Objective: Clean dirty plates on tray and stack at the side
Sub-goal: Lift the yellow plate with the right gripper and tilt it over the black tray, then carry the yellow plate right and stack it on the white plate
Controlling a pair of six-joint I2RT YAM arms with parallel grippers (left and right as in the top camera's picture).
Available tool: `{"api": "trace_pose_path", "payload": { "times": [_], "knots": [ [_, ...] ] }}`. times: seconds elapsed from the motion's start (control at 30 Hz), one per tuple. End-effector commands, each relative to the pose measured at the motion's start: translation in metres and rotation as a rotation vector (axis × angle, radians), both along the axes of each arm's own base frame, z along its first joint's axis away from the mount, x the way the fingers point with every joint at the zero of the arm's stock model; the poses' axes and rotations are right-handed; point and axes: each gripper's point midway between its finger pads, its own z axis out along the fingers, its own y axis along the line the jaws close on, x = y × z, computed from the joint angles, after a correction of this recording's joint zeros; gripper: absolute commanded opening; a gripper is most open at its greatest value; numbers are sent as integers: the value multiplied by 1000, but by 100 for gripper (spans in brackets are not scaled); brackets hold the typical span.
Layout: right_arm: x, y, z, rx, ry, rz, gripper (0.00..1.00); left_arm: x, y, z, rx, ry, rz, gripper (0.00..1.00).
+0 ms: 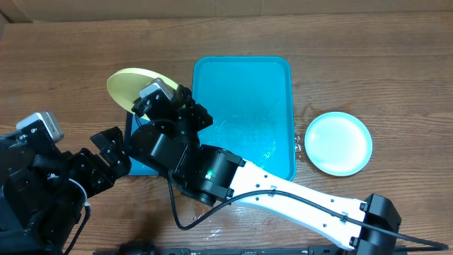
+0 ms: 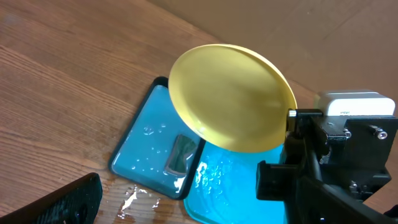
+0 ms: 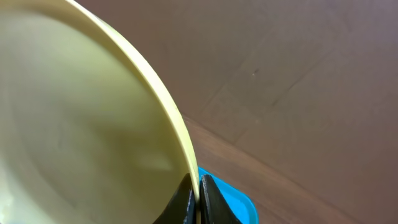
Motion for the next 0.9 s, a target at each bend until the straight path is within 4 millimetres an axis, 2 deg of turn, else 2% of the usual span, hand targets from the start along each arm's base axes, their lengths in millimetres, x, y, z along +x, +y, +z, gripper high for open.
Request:
{"api": "trace_pose_path", "payload": {
  "times": [0.0, 0.17, 0.27, 0.3, 0.37, 0.47, 0.53, 0.6, 0.7, 0.73, 0.8, 0.87],
  "knots": [
    [-3, -6, 22, 41, -31, -13, 4, 1, 0, 2, 9, -7, -9, 100],
    [-1, -8, 22, 62, -26, -20, 4, 1, 0, 2, 9, -7, -9, 100],
    [8, -13, 10, 200, 37, -53, 4, 1, 0, 2, 9, -7, -9, 100],
    [12, -13, 0, 255, 93, -49, 4, 1, 0, 2, 9, -7, -9, 100],
    [19, -12, -33, 433, 319, -36, 4, 1, 0, 2, 9, -7, -9, 100],
    [26, -11, -61, 627, 582, -19, 4, 1, 0, 2, 9, -7, -9, 100],
    [31, -8, -64, 729, 743, 61, 4, 1, 0, 2, 9, -7, -9, 100],
    [36, -14, -51, 826, 860, 154, 4, 1, 0, 2, 9, -7, -9, 100],
    [52, -47, -17, 959, 926, 245, 4, 1, 0, 2, 9, -7, -9, 100],
    [61, -70, -3, 1002, 912, 240, 4, 1, 0, 2, 9, -7, -9, 100],
    [74, -111, 11, 1045, 865, 175, 4, 1, 0, 2, 9, -7, -9, 100],
    [88, -171, 18, 1084, 802, 34, 4, 1, 0, 2, 9, -7, -9, 100]
  ]
}}
